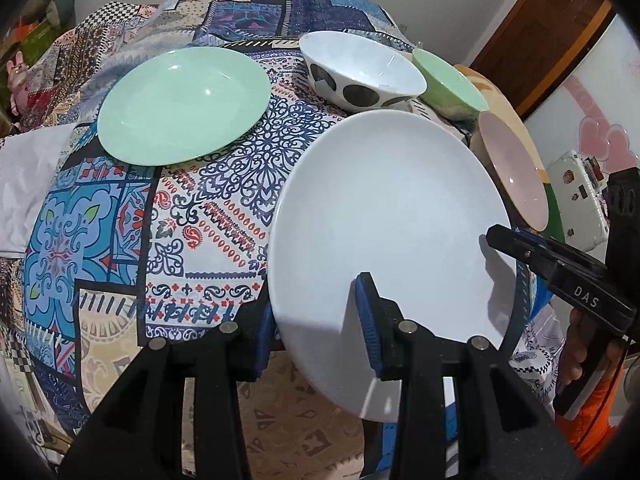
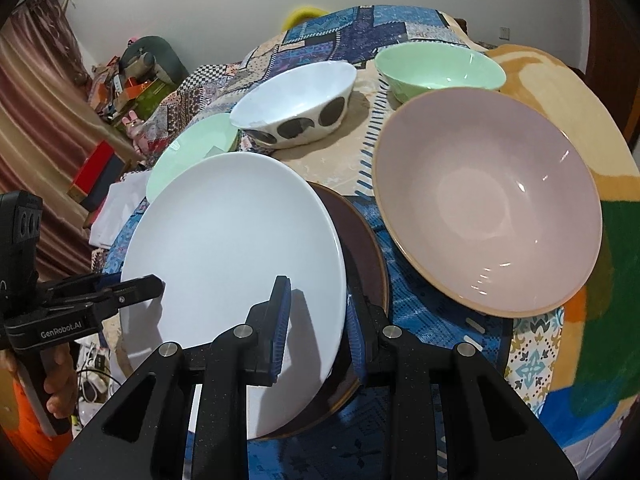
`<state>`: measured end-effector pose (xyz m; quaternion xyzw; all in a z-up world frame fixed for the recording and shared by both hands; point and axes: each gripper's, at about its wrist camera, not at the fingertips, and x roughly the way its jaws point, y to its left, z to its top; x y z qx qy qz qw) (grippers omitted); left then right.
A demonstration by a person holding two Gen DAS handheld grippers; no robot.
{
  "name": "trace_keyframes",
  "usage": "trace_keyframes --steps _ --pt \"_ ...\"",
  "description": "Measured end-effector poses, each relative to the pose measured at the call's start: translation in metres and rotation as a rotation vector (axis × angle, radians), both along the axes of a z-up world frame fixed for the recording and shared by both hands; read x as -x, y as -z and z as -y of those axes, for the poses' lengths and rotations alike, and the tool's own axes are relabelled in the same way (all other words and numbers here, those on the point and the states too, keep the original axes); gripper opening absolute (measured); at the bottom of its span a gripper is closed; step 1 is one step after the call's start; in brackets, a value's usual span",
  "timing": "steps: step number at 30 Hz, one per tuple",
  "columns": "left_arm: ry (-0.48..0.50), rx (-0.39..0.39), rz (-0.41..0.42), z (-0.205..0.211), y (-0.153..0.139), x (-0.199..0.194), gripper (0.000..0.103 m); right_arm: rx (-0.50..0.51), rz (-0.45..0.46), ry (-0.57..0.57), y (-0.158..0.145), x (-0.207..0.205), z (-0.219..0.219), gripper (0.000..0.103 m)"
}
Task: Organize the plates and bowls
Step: 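Lower the white plate onto the dark purple plate and open both grippers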
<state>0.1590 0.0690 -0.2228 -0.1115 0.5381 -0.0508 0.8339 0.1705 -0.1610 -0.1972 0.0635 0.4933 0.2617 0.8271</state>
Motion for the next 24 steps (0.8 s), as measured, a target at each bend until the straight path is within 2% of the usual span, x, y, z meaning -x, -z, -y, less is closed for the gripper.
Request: trace_keyframes --steps 9,24 --pt "0.013 -0.011 -0.027 0.006 0.010 -0.012 0.039 -0.004 -0.016 0.027 0.006 -0.001 0.006 0.025" --pt "0.024 -0.042 -0.046 0.012 0.018 -0.025 0.038 0.035 0.031 0.045 0.000 0.004 0.010 0.024"
